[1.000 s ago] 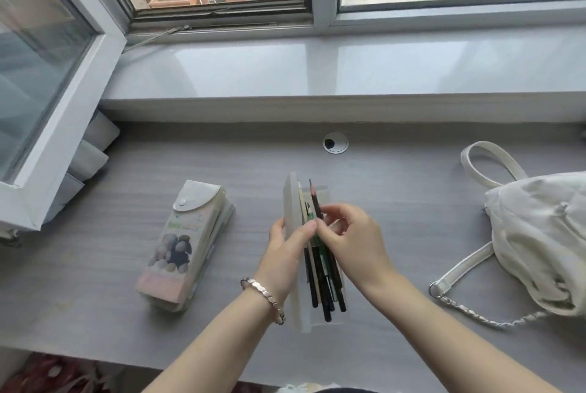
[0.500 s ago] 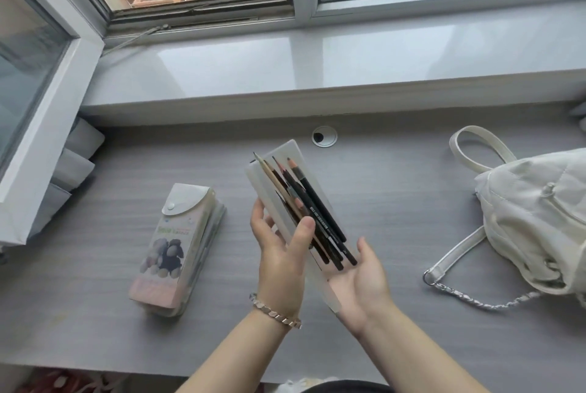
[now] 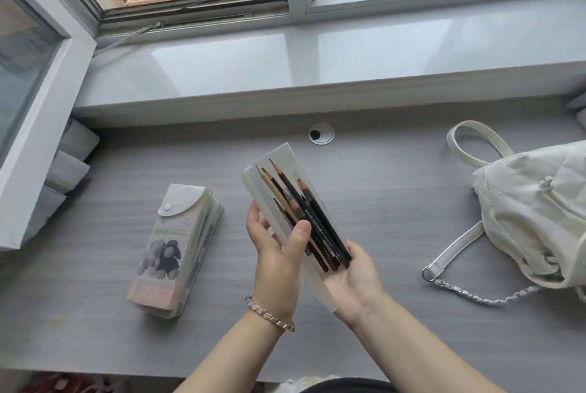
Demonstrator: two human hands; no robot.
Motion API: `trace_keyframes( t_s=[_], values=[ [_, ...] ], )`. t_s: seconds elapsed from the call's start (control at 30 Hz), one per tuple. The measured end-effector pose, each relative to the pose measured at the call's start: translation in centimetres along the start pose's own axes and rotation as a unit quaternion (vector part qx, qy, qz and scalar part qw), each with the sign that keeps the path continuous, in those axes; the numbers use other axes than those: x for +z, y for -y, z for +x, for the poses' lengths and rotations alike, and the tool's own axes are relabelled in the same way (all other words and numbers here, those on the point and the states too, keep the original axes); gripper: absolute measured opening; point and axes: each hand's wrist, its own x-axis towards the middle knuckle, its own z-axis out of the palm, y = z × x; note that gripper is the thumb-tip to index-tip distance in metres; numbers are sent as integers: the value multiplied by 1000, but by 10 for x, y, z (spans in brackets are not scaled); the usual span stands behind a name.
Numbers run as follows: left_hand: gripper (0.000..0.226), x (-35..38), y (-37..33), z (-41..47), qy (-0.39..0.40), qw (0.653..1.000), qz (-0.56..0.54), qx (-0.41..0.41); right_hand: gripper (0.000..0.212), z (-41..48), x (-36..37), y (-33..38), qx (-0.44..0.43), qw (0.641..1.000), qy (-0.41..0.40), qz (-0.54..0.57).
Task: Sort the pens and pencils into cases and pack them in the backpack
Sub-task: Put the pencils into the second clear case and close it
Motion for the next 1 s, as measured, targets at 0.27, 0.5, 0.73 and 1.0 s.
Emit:
trace_keyframes(
  t_s=[0.27,0.5,0.73,1.0],
  values=[
    [81,-26,-3,17,8,983,-82,-162,21,-13,2,10,-289,830,-93,-468],
    [59,-31,-1,11,56,974,-43,-217,44,1,25,12,-425,386,57,-817],
    [80,-27,1,9,70,974,-30,-215,33,17,23,-1,-493,237,-16,-837],
    [69,-31,-1,15,66,968,-65,-233,26,14,4,0,-500,270,50,-821]
  ],
)
